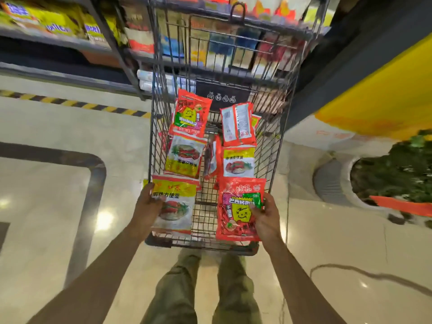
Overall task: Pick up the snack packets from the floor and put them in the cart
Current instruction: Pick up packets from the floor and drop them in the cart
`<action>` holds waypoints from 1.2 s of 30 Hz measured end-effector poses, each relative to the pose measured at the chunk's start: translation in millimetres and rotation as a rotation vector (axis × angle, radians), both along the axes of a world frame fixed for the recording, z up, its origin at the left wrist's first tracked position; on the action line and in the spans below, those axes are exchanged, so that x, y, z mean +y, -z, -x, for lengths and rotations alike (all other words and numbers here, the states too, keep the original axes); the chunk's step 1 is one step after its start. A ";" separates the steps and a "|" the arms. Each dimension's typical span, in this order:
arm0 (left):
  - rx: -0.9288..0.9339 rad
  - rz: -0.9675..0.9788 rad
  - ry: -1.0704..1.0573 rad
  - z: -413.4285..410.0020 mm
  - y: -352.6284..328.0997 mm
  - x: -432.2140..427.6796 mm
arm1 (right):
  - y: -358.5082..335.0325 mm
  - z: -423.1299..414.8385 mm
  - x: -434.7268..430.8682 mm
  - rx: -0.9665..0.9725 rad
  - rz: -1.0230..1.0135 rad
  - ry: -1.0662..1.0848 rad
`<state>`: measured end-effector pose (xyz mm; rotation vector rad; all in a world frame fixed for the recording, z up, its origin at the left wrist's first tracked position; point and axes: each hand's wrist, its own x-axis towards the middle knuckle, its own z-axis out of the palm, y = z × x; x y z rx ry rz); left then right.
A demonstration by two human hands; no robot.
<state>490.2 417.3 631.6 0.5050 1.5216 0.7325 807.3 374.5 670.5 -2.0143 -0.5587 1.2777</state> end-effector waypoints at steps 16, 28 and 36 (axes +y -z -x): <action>0.367 0.319 0.069 -42.0 165.3 21.4 | 190.5 18.2 39.1 -0.347 0.509 -0.343; 0.611 0.056 0.349 -40.0 168.3 -5.2 | 179.4 42.9 25.7 -0.492 0.296 -0.481; 0.957 -0.567 0.790 -13.4 -54.3 7.7 | -25.1 29.3 53.6 -0.818 -0.303 -0.633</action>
